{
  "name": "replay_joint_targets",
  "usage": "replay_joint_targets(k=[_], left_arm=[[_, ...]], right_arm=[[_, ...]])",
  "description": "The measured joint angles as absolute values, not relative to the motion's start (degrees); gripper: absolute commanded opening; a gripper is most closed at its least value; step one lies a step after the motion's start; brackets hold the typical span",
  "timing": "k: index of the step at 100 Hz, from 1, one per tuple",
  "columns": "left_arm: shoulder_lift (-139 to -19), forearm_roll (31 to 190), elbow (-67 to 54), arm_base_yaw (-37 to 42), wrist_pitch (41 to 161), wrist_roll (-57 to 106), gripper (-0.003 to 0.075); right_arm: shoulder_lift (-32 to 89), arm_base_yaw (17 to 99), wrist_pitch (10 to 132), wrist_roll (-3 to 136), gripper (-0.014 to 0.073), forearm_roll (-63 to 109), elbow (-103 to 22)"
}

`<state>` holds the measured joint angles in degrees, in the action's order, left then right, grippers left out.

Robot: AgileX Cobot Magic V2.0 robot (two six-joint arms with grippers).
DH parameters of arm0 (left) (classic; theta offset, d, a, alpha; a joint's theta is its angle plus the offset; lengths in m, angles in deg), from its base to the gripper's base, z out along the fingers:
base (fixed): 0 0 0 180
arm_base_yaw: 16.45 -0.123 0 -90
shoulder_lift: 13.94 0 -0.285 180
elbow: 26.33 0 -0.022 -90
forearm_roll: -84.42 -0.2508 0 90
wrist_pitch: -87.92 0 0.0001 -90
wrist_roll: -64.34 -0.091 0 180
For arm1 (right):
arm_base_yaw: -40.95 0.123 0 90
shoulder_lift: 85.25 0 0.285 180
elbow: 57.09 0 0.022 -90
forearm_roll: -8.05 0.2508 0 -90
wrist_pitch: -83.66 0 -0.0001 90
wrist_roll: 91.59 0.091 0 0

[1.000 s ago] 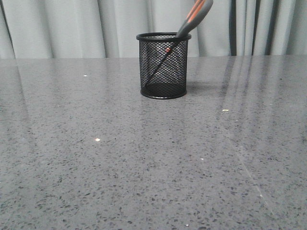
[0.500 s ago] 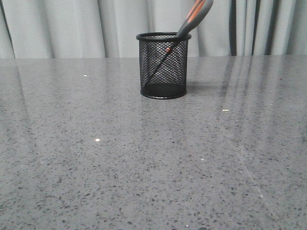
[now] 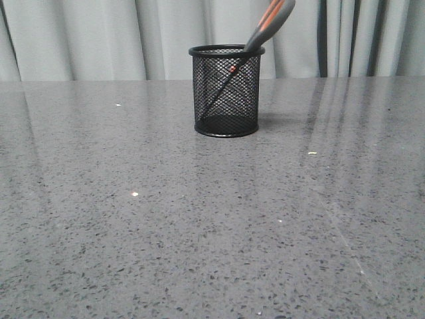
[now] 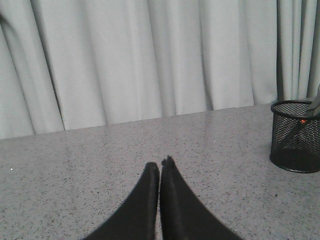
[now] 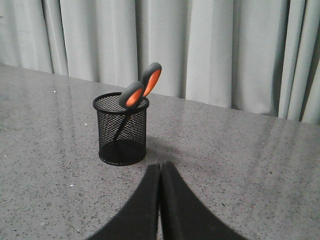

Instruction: Put scissors into bucket

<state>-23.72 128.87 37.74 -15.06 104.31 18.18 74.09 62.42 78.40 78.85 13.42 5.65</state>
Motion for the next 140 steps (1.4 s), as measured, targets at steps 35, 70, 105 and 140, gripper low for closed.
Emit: replay_joint_targets(k=[35, 70, 105, 140], left_arm=[[-23.7, 93.8, 41.8, -15.1, 101.2, 53.7, -0.002], [-21.7, 85.8, 50.9, -15.1, 94.5, 61.0, -0.002], [-21.7, 85.6, 50.9, -15.1, 94.6, 61.6, -0.002], [-21.7, 85.6, 50.9, -15.1, 94.6, 61.6, -0.002]], right_arm=[[74.1, 62.4, 78.4, 78.8, -0.0046, 13.4, 5.6], [74.1, 62.4, 78.4, 78.9, -0.0046, 13.4, 5.6], [74.1, 62.4, 78.4, 78.9, -0.0046, 13.4, 5.6], [74.1, 62.4, 78.4, 78.9, -0.0046, 13.4, 5.6]])
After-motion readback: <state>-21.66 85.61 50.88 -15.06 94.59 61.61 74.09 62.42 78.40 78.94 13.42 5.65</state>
